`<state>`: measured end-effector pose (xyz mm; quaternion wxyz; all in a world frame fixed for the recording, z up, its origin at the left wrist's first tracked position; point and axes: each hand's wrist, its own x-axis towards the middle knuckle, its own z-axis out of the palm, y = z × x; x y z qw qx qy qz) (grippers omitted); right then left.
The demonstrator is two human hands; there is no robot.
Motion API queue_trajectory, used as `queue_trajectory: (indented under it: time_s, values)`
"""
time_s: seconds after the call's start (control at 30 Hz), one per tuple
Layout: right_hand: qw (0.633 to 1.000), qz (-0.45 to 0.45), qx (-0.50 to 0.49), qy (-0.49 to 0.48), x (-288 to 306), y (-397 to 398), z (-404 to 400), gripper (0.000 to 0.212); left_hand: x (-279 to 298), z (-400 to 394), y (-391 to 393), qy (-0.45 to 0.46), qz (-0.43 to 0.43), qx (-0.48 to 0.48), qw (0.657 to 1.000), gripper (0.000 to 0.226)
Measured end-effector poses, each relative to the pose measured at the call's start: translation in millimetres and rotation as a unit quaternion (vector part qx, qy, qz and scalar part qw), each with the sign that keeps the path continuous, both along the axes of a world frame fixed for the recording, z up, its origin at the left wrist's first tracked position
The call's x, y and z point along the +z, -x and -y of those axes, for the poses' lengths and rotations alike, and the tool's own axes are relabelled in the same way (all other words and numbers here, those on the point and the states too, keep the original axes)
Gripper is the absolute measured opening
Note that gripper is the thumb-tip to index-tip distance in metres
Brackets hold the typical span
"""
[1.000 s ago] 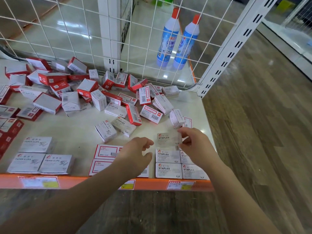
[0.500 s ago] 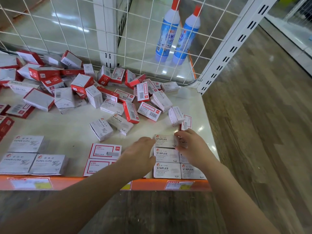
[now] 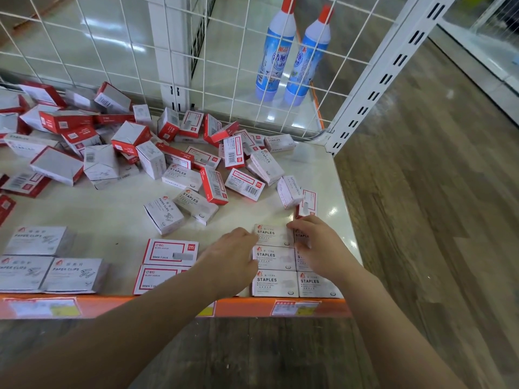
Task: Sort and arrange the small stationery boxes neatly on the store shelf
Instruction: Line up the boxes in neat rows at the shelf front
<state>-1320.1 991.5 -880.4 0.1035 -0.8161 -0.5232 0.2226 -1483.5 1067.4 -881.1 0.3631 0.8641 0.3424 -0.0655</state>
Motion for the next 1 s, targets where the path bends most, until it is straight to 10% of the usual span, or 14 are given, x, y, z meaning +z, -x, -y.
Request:
queue_trajectory:
  time_s: [0.47,1.0]
  values:
    - [0.97,-0.033,-0.191,-0.147,8.9,-8.9,-18.1,0.027,7.6,-16.1,-9.0,-0.192,-0.074,-0.163,0.965,0.046]
    - [0.941,-0.059,-0.291,-0.166,-4.3,-11.2,-49.7,0.027,20.0,-28.9,-19.3,-0.136,-0.145,-0.203,0.959,0.045]
